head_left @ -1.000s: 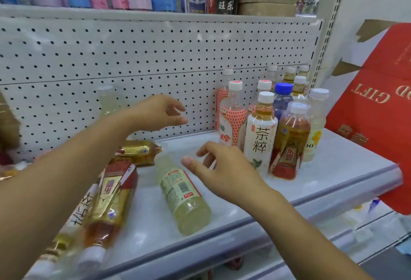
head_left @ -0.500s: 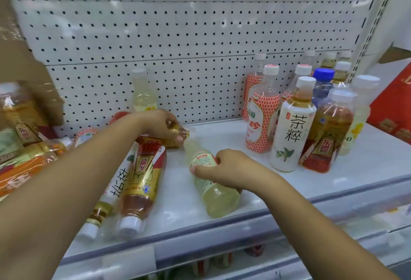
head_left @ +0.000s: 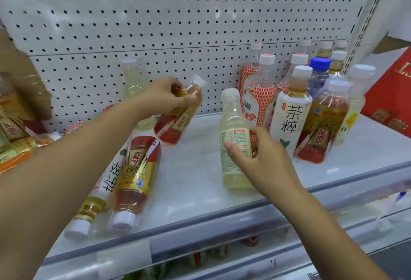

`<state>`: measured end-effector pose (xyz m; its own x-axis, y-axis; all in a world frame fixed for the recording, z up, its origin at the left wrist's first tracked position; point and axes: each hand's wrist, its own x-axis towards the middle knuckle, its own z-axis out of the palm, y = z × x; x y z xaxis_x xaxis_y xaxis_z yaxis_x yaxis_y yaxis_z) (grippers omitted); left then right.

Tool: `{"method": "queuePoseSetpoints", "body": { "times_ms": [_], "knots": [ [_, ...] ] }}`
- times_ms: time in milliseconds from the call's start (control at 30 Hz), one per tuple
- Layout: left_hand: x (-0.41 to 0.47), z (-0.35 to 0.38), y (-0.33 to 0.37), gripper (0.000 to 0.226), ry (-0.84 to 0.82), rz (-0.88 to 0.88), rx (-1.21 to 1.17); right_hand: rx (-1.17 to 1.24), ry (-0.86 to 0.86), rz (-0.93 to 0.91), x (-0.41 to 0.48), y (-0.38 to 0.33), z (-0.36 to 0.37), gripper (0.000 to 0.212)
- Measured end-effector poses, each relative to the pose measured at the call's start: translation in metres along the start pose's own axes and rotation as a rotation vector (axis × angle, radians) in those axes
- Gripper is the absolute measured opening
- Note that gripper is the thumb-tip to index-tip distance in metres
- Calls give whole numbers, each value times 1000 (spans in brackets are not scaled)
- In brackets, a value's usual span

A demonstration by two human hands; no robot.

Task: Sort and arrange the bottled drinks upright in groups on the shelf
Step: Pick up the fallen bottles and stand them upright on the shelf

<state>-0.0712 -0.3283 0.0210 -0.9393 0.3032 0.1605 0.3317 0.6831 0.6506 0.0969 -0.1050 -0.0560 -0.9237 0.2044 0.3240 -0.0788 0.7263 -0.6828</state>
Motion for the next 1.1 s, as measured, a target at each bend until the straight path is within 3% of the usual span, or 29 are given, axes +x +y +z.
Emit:
{"method": "queuePoseSetpoints", "body": {
  "times_ms": [200,367,467,733,833,967,1033,1100],
  "knots": [
    [-9,31,13,38,5,20,-312,106,132,-83,0,13,4,67],
    [-14,46,18,44,15,70,-359,213,175,-73,-6,25,11,82],
    [-17,47,20,32,-1,69,-391,189,184,-106,-8,28,16,85],
    [-24,51,33,46,-102,70,-314,184,177,-56,5,36,11,72],
    [-32,44,33,54,-80,79,-116,161,289,-53,-4,37,19,64],
    [-55,20,24,53,14,41,7,64,518,-222,-20,27,30,46],
    [-68,3,11,46,73,2,83,58,475,-365,-20,17,35,34],
    [-82,-16,-4,43,138,-64,133,91,246,-446,-15,5,42,26]
  ]
}}
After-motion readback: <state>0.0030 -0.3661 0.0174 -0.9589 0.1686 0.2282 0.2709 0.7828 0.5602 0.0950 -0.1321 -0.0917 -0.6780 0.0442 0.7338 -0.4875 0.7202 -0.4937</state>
